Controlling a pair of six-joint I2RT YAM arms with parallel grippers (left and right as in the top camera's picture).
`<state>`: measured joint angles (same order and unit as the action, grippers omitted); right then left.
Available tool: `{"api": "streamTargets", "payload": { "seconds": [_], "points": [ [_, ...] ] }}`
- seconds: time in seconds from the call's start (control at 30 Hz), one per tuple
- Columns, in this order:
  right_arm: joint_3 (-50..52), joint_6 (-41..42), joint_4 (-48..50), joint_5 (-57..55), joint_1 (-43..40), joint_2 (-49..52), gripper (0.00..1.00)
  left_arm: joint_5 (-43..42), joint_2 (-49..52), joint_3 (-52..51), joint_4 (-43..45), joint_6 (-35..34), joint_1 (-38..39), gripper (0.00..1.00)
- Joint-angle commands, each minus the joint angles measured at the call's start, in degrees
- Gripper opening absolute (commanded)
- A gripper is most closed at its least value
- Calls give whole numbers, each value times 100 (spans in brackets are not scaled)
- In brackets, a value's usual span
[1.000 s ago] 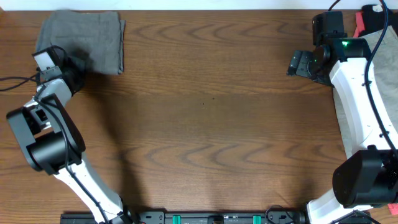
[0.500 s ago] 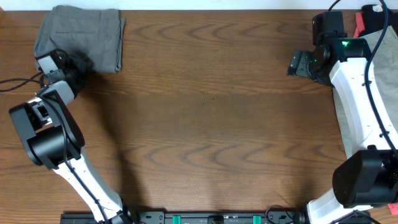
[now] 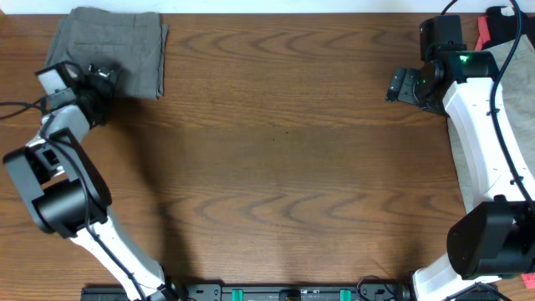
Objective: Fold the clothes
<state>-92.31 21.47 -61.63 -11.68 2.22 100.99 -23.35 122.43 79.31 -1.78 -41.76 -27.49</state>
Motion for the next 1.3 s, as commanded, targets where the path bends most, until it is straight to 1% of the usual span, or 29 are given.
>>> {"api": "streamTargets", "payload": {
  "seconds": [0.0, 0.07, 0.23, 0.4, 0.43, 0.57, 0.7, 0.83, 0.9, 1.03, 1.1, 1.27],
  "points": [
    [-59, 59, 9, -92, 22, -37, 99, 160, -525, -166, -487, 127, -160, 98],
    [-59, 59, 9, -94, 22, -37, 99, 160, -929, -166, -846, 125, -201, 98],
    [-59, 59, 9, -92, 22, -37, 99, 155, -1928, -166, -2157, 125, -223, 98],
    [-59, 59, 9, -92, 22, -37, 99, 199, -2855, -166, -4113, 175, -245, 98],
    [-59, 59, 9, -94, 20, -37, 99, 197, -3075, -168, -4544, 332, -245, 98],
    [-59, 61, 9, -92, 22, -37, 99, 192, -3687, -181, -5462, 1036, -234, 98],
    [-59, 61, 9, -92, 22, -37, 99, 105, -4406, -306, -5995, 1609, -212, 98],
    [-59, 59, 9, -94, 22, -37, 99, 87, -5156, -625, -6124, 1932, -37, 98],
    [-59, 59, 9, -92, 22, -37, 99, 87, -5473, -824, -6314, 1939, 79, 98],
    [-59, 59, 9, -92, 22, -37, 99, 87, -5838, -1008, -7239, 1867, 186, 98],
    [-59, 59, 9, -92, 22, -37, 99, 92, -5886, -1008, -7488, 1864, 186, 98],
    [-59, 59, 9, -94, 22, -37, 99, 92, -5871, -1010, -7597, 1864, 186, 98]
  ]
}}
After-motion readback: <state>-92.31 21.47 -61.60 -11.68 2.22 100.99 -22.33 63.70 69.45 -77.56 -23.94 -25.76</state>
